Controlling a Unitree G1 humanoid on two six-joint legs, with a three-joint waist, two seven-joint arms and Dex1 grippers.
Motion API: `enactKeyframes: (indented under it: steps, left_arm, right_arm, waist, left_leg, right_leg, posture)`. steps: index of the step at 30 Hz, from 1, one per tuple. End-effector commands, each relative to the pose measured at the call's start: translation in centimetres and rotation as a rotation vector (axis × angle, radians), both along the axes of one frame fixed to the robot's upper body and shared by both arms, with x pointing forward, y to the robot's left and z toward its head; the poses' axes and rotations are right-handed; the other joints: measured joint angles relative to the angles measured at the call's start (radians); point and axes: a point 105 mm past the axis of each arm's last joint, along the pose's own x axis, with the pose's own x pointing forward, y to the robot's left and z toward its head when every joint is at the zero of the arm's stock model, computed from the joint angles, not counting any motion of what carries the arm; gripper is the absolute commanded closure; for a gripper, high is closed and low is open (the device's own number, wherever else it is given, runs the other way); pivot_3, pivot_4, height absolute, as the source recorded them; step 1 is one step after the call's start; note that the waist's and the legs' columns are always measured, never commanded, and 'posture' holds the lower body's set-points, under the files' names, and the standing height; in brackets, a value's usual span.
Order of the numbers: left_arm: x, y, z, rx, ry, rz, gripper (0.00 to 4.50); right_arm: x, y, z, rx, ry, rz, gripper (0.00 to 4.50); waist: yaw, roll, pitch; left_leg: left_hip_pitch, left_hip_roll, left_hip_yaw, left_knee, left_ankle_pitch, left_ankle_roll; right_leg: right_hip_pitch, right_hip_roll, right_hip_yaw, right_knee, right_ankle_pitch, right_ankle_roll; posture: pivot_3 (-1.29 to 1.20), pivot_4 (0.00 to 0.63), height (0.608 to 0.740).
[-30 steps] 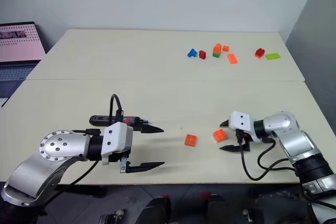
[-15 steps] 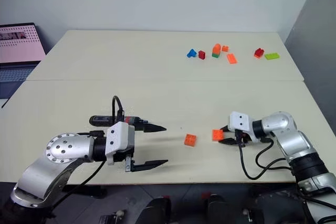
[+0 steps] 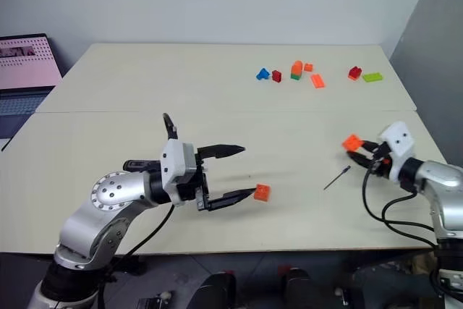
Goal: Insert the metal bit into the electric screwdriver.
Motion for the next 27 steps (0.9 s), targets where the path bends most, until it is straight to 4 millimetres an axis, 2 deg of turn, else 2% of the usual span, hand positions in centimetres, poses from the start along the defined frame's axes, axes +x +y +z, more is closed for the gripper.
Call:
enactKeyframes:
  steps: [1,4,9,13,15,19,20,21,24,27]
  left_arm:
    - [0.1,-1.1,1.1,-0.040,-0.039,-0.028,0.00]
    - [-0.2,-1.7,0.7,-0.020,-0.035,-0.063,0.00]
    - [-0.4,-1.9,0.1,0.018,-0.049,-0.079,0.00]
    - [-0.7,-1.8,-0.3,0.043,-0.053,-0.082,0.00]
    - [-0.7,-1.6,-0.3,0.050,-0.049,-0.077,0.00]
    - [-0.3,-0.2,-0.5,0.083,-0.042,-0.022,0.00]
    - [-0.2,0.3,-0.5,0.092,-0.039,-0.002,0.00]
    - [-0.1,0.7,-0.5,0.098,-0.036,0.010,0.00]
    - [-0.2,2.6,-1.1,0.172,-0.027,0.048,0.00]
    - [-0.5,4.1,-1.6,0.235,-0.005,0.062,0.00]
  right_arm:
    - [1.2,-3.5,0.5,0.008,-0.078,-0.265,3.05]
    - [2.0,-4.4,-0.9,0.048,-0.052,-0.399,3.05]
    - [2.6,-4.6,-2.2,0.095,-0.007,-0.464,3.05]
    - [3.0,-5.1,-2.2,0.144,-0.015,-0.525,1.81]
    - [3.0,-5.2,-1.5,0.199,-0.040,-0.536,1.33]
    - [2.3,-5.2,0.9,0.155,-0.101,-0.469,0.26]
    - [2.0,-4.7,1.6,0.129,-0.117,-0.416,0.03]
    - [1.8,-4.2,2.0,0.109,-0.127,-0.380,0.01]
    - [0.3,1.2,3.3,0.039,-0.114,-0.038,0.01]
    - [-2.2,6.5,3.0,0.012,-0.035,0.263,0.01]
  waist:
    - [-0.006,0.000,0.000]
    - [-0.012,0.000,0.000]
    - [-0.010,0.001,0.000]
    - [-0.010,0.001,0.000]
    - [-0.009,0.001,0.000]
    - [-0.008,0.001,0.000]
    - [-0.008,0.001,0.000]
    - [-0.007,0.001,0.000]
    - [-0.010,0.001,0.000]
    - [-0.016,0.001,0.000]
  left_leg:
    - [0.000,0.000,0.001,0.000,0.000,0.000]
    - [0.004,0.001,0.005,-0.001,0.000,0.000]
    - [0.004,0.001,0.006,-0.001,0.000,0.000]
    - [0.004,0.001,0.006,-0.001,0.000,0.000]
    - [0.004,0.001,0.006,-0.001,0.000,0.000]
    - [0.004,0.001,0.006,-0.001,0.000,0.000]
    - [0.004,0.001,0.006,-0.001,0.000,0.000]
    - [0.004,0.002,0.006,-0.001,0.000,0.000]
    - [0.004,0.002,0.006,-0.001,0.000,0.000]
    - [0.005,0.004,0.006,-0.002,0.000,0.000]
  right_leg:
    - [0.000,0.000,0.000,0.000,0.000,0.000]
    - [0.000,0.002,0.005,0.001,0.000,0.000]
    - [0.000,0.002,0.006,0.001,0.000,0.000]
    - [0.000,0.002,0.006,0.001,0.000,0.000]
    - [0.000,0.002,0.006,0.001,0.000,0.000]
    - [0.000,0.002,0.006,0.001,0.000,0.000]
    - [0.000,0.002,0.006,0.001,0.000,0.000]
    - [0.000,0.002,0.006,0.001,0.000,0.001]
    - [0.000,0.002,0.006,0.000,-0.001,0.002]
    - [0.000,0.004,0.006,0.000,-0.002,0.004]
  posture:
    - [0.00,0.150,0.740]
    - [0.00,0.150,0.740]
    - [0.00,0.150,0.740]
    - [0.00,0.150,0.740]
    - [0.00,0.150,0.740]
    - [0.00,0.150,0.740]
    - [0.00,0.150,0.740]
    - [0.00,0.150,0.740]
    - [0.00,0.150,0.740]
    - [0.00,0.150,0.740]
